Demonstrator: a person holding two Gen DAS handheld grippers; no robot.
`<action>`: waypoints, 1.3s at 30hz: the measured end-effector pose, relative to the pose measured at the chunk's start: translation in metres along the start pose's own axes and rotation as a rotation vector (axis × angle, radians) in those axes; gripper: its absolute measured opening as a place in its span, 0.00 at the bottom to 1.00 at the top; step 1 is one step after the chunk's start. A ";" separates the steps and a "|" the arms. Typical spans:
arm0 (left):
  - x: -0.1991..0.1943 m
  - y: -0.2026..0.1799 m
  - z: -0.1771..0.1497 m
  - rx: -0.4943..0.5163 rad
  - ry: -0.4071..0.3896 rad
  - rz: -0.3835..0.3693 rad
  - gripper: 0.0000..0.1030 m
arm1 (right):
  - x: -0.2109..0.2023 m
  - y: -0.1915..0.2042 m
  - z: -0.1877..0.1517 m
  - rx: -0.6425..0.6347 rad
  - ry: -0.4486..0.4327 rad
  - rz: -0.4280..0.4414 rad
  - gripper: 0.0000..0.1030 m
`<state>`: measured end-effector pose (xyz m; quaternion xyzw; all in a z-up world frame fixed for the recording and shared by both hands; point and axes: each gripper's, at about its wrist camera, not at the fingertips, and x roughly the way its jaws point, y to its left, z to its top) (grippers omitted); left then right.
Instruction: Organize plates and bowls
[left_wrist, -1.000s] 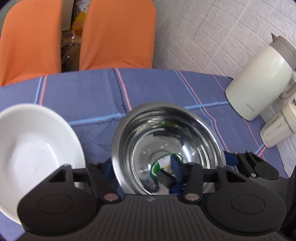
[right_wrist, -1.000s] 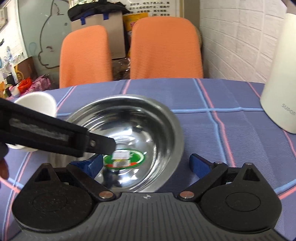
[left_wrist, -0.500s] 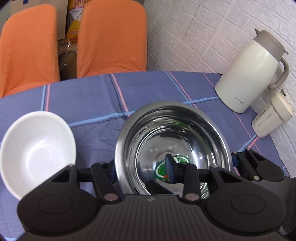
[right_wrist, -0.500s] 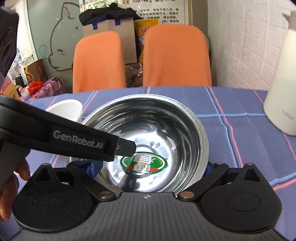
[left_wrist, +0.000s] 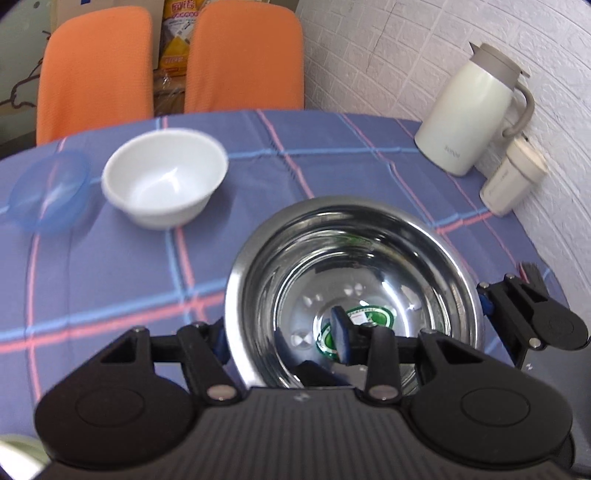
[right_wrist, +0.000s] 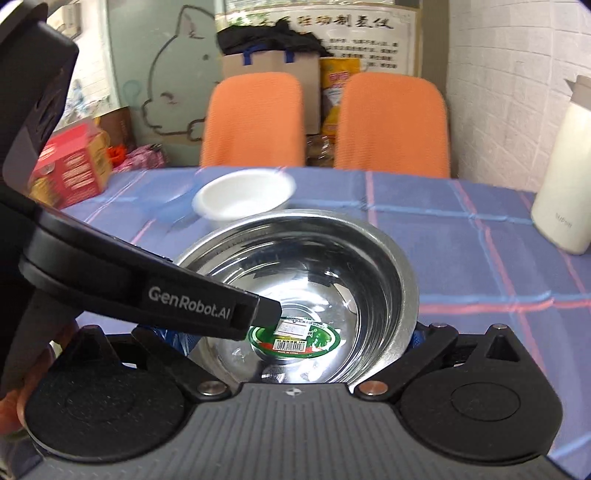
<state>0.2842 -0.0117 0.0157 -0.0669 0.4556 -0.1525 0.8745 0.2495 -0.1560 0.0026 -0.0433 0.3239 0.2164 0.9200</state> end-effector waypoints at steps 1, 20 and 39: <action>-0.006 0.005 -0.012 -0.006 0.007 0.000 0.36 | -0.003 0.006 -0.006 0.011 0.006 0.016 0.87; -0.020 0.024 -0.077 -0.028 0.057 -0.062 0.39 | -0.024 0.048 -0.073 0.104 0.133 0.025 0.85; -0.086 0.027 -0.071 0.005 -0.149 0.016 0.72 | -0.080 0.019 -0.065 0.173 -0.004 -0.042 0.86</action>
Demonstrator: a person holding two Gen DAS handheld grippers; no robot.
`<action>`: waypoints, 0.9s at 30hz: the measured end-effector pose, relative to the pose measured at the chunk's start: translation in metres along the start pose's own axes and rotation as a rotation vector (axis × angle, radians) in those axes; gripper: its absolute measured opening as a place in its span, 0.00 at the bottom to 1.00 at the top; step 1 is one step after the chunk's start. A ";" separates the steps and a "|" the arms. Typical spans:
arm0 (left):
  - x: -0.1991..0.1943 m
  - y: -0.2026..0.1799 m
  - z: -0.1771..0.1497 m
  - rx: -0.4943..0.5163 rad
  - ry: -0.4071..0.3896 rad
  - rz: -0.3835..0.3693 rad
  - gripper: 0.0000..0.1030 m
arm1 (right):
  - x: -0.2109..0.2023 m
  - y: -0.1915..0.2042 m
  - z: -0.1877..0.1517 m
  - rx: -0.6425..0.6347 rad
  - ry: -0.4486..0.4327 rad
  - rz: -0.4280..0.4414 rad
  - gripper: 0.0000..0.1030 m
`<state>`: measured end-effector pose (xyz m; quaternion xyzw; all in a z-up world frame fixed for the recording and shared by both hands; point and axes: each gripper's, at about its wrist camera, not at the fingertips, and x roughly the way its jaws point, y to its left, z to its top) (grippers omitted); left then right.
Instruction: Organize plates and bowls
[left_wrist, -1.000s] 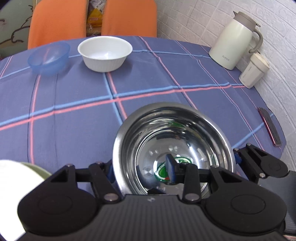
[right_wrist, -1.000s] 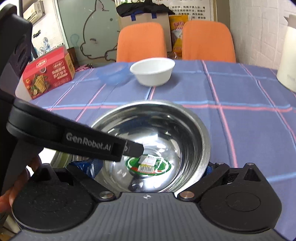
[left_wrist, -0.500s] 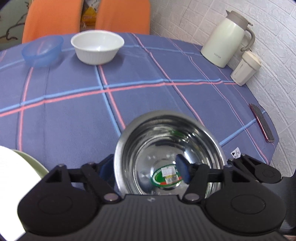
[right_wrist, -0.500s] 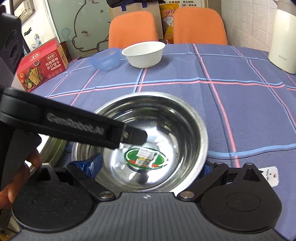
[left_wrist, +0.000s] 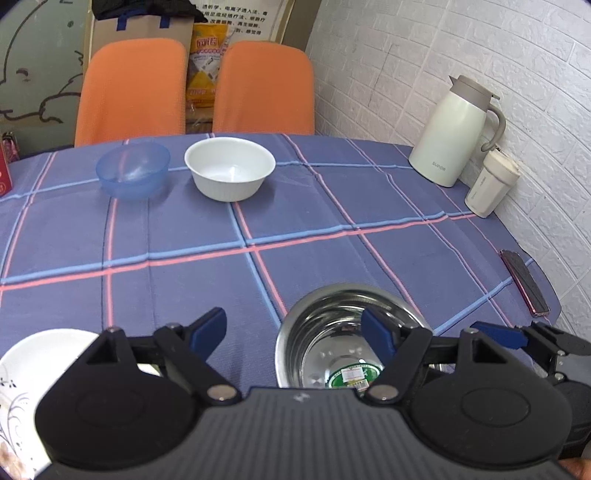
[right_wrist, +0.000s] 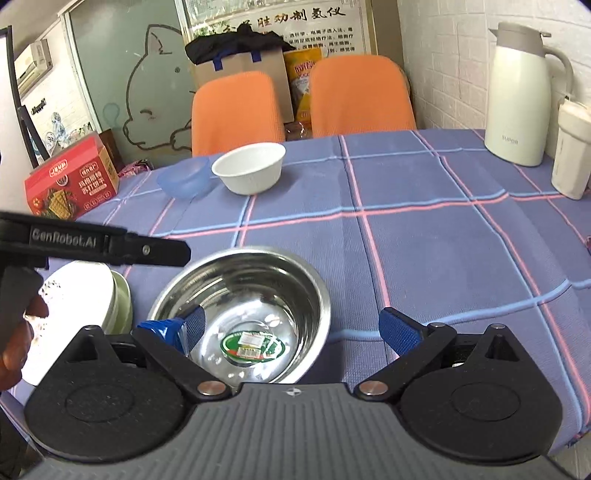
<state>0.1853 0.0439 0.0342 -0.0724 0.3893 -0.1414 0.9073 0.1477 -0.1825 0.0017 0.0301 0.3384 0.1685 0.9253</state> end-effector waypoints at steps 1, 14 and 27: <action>-0.002 -0.001 -0.001 0.003 -0.001 0.000 0.72 | -0.001 0.001 0.001 -0.003 -0.004 0.001 0.86; -0.011 0.011 -0.004 0.010 -0.007 0.027 0.73 | 0.002 0.008 0.016 -0.046 -0.016 0.013 0.86; 0.022 0.065 0.046 -0.067 0.002 0.096 0.73 | 0.064 0.012 0.082 -0.212 0.032 0.027 0.86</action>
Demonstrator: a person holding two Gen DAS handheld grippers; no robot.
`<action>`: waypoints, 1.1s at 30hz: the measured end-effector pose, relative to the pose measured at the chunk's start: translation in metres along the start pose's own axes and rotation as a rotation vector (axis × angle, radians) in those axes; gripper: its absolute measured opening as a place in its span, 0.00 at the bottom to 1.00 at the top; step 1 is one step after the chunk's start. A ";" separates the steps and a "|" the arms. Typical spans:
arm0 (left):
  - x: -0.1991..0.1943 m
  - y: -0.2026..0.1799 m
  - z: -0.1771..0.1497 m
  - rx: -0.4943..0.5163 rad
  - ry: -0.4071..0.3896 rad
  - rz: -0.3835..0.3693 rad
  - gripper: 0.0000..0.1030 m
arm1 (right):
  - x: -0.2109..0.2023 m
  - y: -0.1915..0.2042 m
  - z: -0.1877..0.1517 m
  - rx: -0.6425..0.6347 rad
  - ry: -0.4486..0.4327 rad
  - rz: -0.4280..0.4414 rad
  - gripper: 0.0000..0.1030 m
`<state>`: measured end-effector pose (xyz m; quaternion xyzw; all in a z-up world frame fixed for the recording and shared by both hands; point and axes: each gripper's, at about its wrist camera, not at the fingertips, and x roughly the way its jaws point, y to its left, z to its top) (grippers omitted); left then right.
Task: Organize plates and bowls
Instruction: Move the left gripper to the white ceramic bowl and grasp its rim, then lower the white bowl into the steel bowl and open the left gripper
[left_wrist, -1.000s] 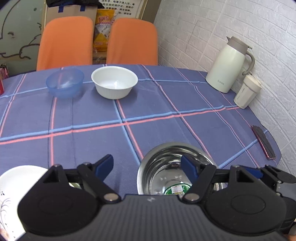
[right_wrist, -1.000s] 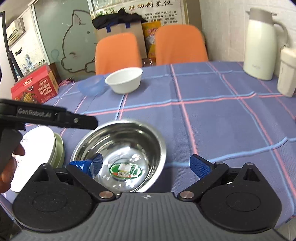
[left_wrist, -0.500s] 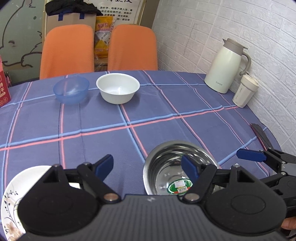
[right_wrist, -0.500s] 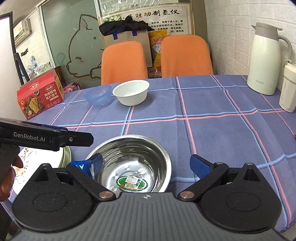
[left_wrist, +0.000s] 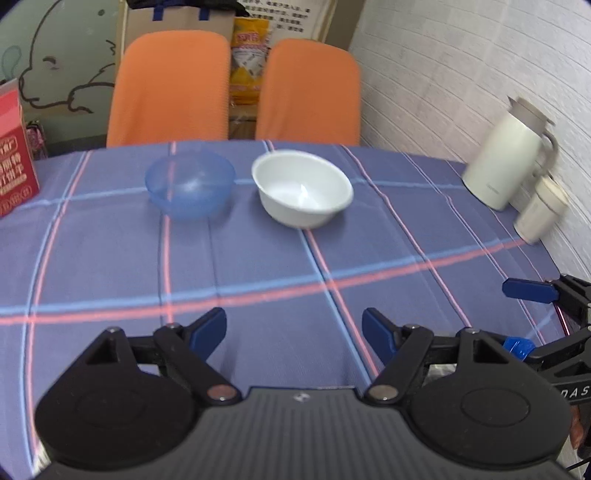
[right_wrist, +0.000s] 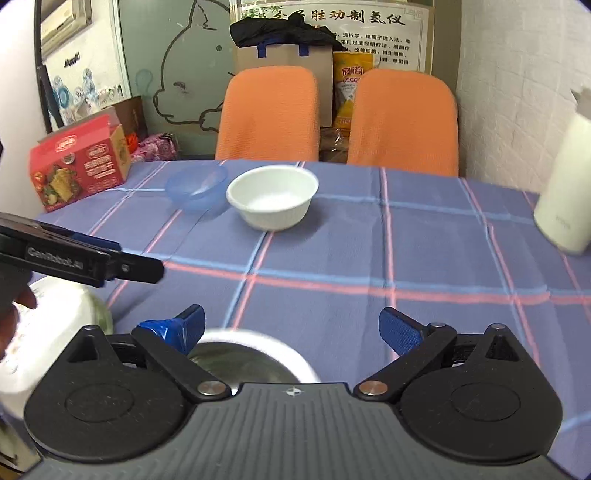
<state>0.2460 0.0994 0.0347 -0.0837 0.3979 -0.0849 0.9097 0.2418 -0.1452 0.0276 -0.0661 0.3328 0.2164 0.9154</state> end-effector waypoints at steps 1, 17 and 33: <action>0.003 0.002 0.011 -0.001 -0.011 0.009 0.73 | 0.007 -0.004 0.010 -0.010 -0.001 -0.007 0.86; 0.127 -0.021 0.141 0.192 0.028 -0.015 0.73 | 0.124 -0.035 0.057 0.003 0.123 0.064 0.86; 0.191 -0.022 0.130 0.237 0.147 0.003 0.69 | 0.166 -0.011 0.060 -0.161 0.131 0.102 0.84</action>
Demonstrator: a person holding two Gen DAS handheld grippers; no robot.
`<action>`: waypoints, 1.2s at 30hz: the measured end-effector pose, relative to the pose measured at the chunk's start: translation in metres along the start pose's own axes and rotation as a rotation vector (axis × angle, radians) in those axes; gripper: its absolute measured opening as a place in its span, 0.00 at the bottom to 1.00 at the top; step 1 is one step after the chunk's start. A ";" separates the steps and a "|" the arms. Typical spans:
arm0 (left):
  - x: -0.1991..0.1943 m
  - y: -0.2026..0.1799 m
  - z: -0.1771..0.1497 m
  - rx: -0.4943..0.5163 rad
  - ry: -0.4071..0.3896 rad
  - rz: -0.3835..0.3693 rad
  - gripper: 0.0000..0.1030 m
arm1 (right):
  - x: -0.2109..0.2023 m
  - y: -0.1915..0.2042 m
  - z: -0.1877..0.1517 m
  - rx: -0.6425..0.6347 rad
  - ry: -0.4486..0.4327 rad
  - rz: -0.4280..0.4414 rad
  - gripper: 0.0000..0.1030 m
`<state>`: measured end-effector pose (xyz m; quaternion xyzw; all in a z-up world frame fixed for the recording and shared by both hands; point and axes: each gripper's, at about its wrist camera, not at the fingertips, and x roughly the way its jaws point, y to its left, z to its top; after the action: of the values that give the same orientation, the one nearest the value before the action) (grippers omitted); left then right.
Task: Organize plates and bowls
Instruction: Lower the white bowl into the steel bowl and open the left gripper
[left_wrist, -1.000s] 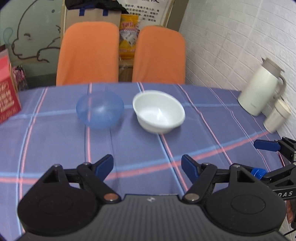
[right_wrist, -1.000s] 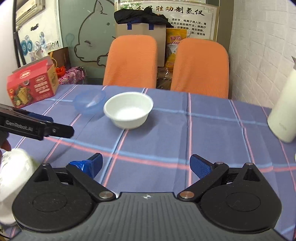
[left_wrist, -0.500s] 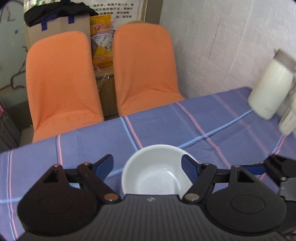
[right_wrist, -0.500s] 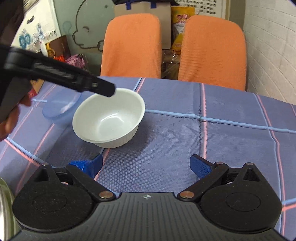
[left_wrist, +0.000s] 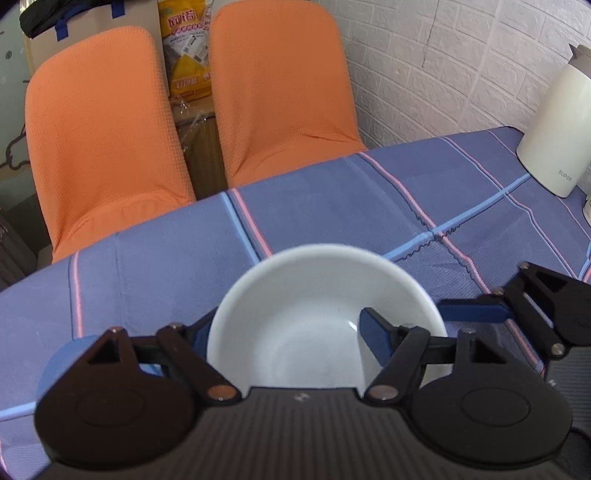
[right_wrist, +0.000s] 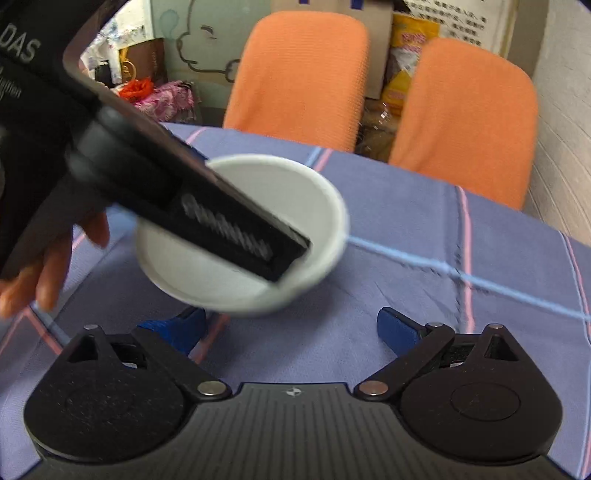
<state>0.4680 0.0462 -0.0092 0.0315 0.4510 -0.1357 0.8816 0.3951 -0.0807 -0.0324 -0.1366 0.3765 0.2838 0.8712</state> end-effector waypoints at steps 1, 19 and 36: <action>-0.002 -0.001 -0.001 -0.002 -0.003 -0.002 0.68 | 0.000 0.001 0.002 -0.009 -0.001 0.002 0.84; -0.027 -0.015 -0.023 -0.057 0.027 -0.099 0.63 | -0.042 0.022 0.005 -0.016 -0.086 0.027 0.84; -0.149 -0.132 -0.137 -0.024 -0.045 -0.200 0.66 | -0.178 0.054 -0.095 0.009 -0.099 0.016 0.86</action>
<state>0.2419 -0.0247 0.0380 -0.0272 0.4337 -0.2182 0.8738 0.2088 -0.1503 0.0322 -0.1153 0.3353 0.2952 0.8872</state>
